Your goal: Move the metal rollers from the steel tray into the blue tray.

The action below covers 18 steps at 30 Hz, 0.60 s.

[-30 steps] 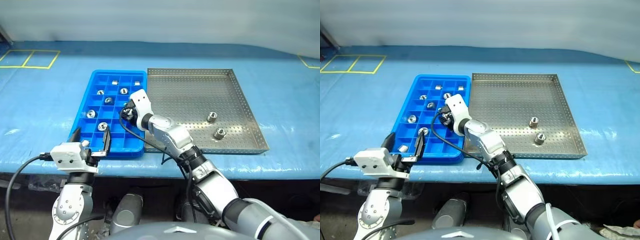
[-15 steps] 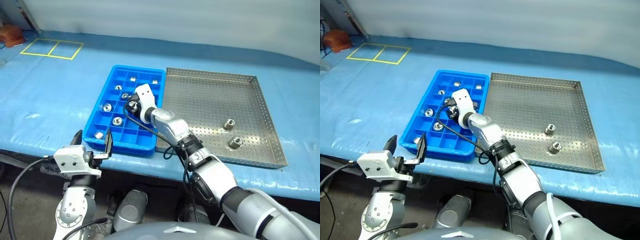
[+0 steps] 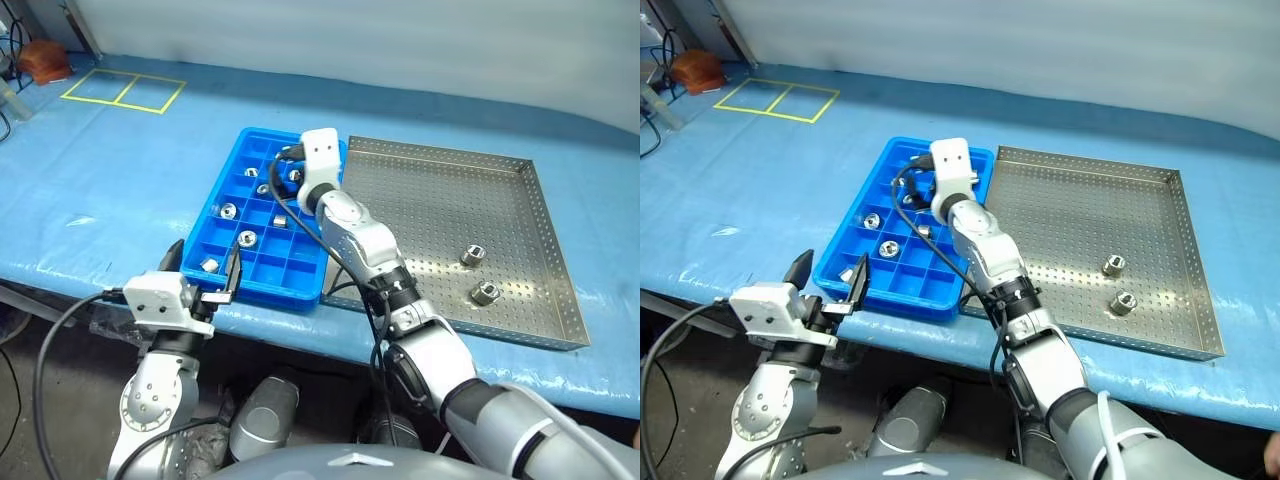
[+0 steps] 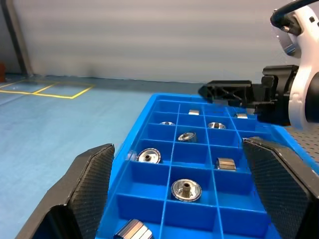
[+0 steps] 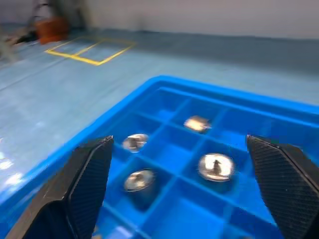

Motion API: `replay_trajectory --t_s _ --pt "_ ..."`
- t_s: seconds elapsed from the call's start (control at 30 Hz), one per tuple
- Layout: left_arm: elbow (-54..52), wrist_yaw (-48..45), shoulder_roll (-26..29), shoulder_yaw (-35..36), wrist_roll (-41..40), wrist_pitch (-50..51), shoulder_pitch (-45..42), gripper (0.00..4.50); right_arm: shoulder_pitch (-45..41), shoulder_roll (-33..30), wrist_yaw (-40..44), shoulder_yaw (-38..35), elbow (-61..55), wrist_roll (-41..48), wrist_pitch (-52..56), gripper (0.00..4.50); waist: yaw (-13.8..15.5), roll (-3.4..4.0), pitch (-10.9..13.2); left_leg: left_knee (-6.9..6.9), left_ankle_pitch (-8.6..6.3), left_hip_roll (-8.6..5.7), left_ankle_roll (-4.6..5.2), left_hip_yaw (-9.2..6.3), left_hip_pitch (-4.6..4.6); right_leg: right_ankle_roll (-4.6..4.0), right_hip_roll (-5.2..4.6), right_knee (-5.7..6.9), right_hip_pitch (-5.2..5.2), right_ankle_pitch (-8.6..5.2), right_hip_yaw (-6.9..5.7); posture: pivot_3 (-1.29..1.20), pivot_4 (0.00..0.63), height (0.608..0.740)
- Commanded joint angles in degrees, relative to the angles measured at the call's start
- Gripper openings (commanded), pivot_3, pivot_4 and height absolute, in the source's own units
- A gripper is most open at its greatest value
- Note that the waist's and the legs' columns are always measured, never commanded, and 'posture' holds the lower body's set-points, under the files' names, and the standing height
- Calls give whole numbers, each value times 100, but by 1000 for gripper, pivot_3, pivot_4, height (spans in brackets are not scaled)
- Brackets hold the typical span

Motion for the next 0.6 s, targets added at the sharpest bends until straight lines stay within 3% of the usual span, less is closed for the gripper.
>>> replay_trajectory --t_s 0.03,0.27,0.5,0.6 --pt "69 -184 102 -114 -87 45 -189 4500 412 39 -842 -328 -583 -400 -74 4479 -86 0 0 0 0 0 0 0 0 0 0 0 0 1 0 304 150 740" --pt "375 -478 249 -272 -210 196 -601 4500 1015 56 -1950 -790 -1283 -925 252 4479 -729 5 -1 3 5 1 -2 0 9 0 3 6 10 3 5 213 150 740" --pt "519 -609 239 -379 -256 265 -769 4500 1534 226 -2644 -1053 -2060 -1288 971 4479 -1473 15 -7 0 7 3 2 0 29 -4 2 9 29 5 13 187 150 740" --pt "549 -615 233 -423 -267 285 -793 4500 1855 341 -2677 -1054 -2350 -1327 1255 4479 -1644 18 -9 -3 7 6 4 -1 45 -6 2 12 43 3 12 182 150 740"
